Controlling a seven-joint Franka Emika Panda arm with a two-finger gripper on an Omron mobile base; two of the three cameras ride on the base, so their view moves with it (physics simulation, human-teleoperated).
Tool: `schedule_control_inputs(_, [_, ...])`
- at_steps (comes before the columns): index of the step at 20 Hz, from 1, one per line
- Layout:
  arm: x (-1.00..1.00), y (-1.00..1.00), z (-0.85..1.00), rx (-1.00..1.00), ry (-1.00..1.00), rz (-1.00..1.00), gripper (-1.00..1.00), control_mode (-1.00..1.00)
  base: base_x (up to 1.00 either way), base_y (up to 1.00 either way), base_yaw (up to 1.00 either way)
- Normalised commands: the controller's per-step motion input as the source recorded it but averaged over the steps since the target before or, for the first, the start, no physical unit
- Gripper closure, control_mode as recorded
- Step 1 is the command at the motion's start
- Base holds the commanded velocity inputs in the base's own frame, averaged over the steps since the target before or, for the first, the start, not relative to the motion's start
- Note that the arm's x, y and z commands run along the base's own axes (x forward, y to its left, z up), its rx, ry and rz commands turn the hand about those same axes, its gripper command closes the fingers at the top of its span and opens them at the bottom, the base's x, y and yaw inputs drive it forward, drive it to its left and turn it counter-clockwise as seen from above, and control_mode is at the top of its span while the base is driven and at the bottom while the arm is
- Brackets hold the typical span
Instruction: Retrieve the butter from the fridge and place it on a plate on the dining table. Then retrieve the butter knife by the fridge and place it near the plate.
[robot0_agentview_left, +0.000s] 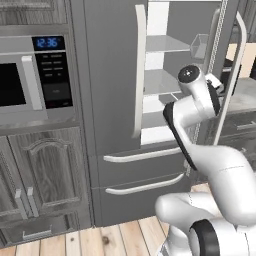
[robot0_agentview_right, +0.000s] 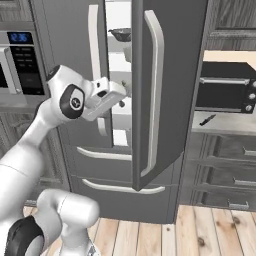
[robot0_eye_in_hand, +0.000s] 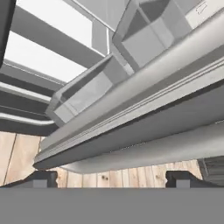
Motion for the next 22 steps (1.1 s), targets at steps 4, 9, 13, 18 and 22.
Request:
schedule_control_inputs(4, [0.40,0.36,0.00,-0.25,0.11,-0.02,-1.00,-1.00,0.00,0.00,0.00])
schedule_control_inputs(9, [0.48,0.11,0.00,-0.19,0.15,-0.01,-1.00,-1.00,0.00,0.00,0.00])
schedule_control_inputs(13, [0.04,-0.24,-0.02,0.00,0.05,0.00,-1.00,-1.00,0.00,0.00,0.00])
schedule_control_inputs(18, [0.07,-0.36,-0.01,0.00,0.16,0.00,-1.00,-1.00,0.00,0.00,0.00])
schedule_control_inputs(22, [0.00,-0.69,0.00,0.00,0.12,0.00,-1.00,-1.00,0.00,0.00,0.00])
